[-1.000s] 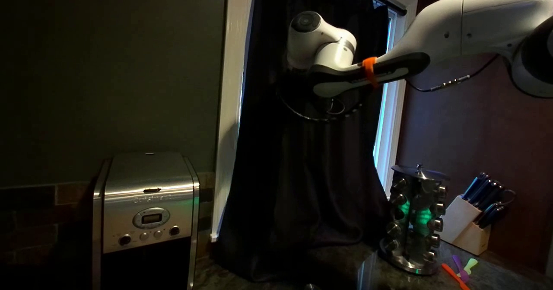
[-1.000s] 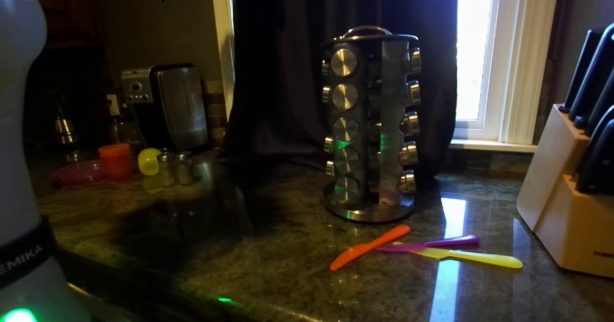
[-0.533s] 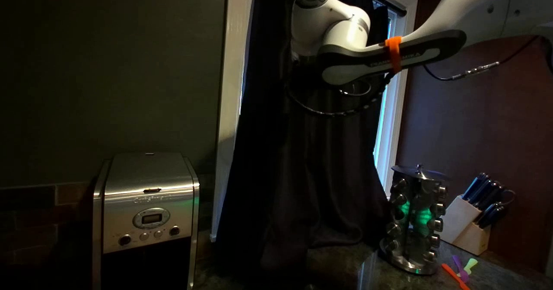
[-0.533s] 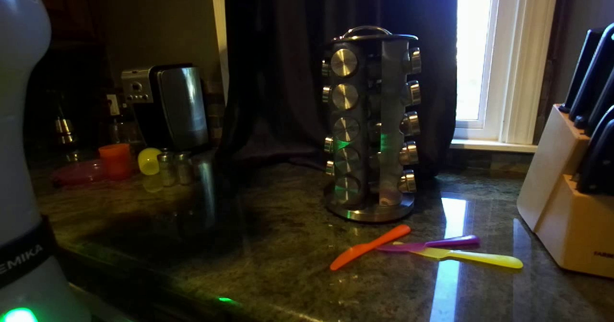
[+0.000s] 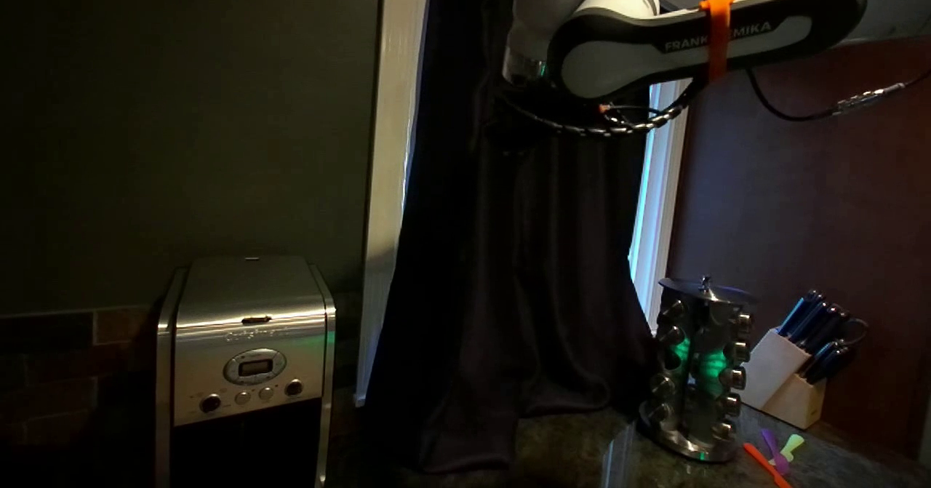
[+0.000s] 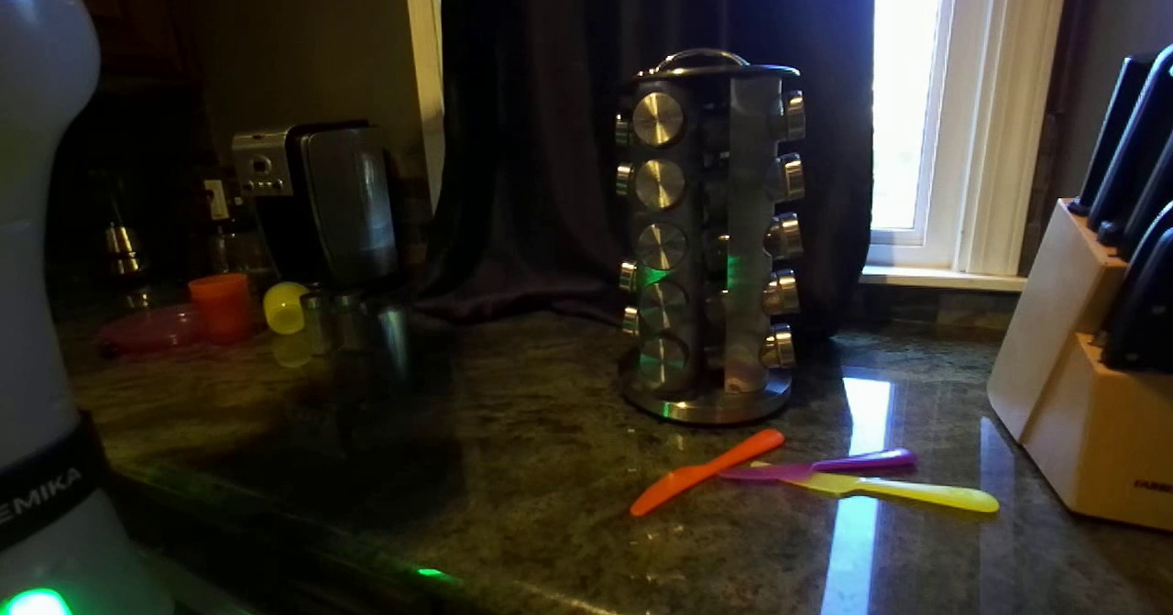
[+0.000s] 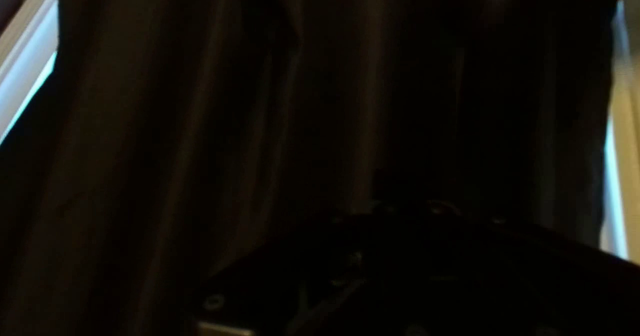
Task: Move the curtain to the right
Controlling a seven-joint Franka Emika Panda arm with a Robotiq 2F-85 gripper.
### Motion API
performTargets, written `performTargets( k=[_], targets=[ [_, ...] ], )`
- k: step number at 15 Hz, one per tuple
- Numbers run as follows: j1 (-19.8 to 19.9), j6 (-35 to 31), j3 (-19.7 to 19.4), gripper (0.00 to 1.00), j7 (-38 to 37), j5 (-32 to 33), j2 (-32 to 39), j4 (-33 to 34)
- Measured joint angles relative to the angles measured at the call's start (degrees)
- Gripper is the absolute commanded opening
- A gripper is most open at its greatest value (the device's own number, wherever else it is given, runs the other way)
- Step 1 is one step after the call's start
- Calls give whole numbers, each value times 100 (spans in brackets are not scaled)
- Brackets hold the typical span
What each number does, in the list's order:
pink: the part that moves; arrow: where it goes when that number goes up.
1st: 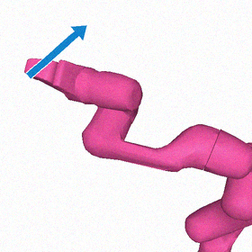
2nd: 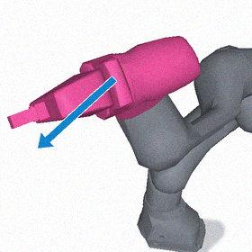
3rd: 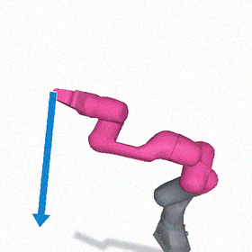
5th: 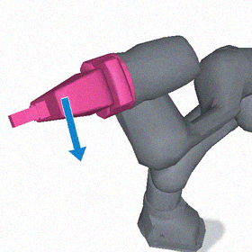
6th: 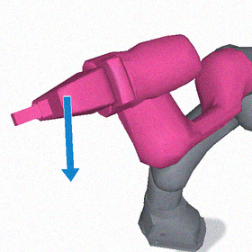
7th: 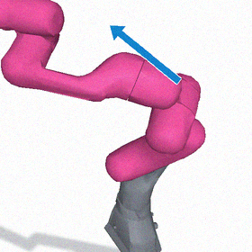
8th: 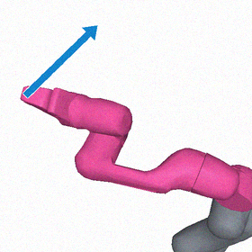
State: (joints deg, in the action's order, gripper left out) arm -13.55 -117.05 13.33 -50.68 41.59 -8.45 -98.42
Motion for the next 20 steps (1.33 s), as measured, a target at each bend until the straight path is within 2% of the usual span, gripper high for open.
performTargets(
  k=[6,9,12,20],
  targets=[
    [36,-1615,72,82,10,-197,54,-214],
    [109,-2190,72,100,10,-197,134,-205],
    [197,-2537,69,100,15,-197,200,-185],
    [251,-2559,71,100,34,-197,262,-114]
  ],
)
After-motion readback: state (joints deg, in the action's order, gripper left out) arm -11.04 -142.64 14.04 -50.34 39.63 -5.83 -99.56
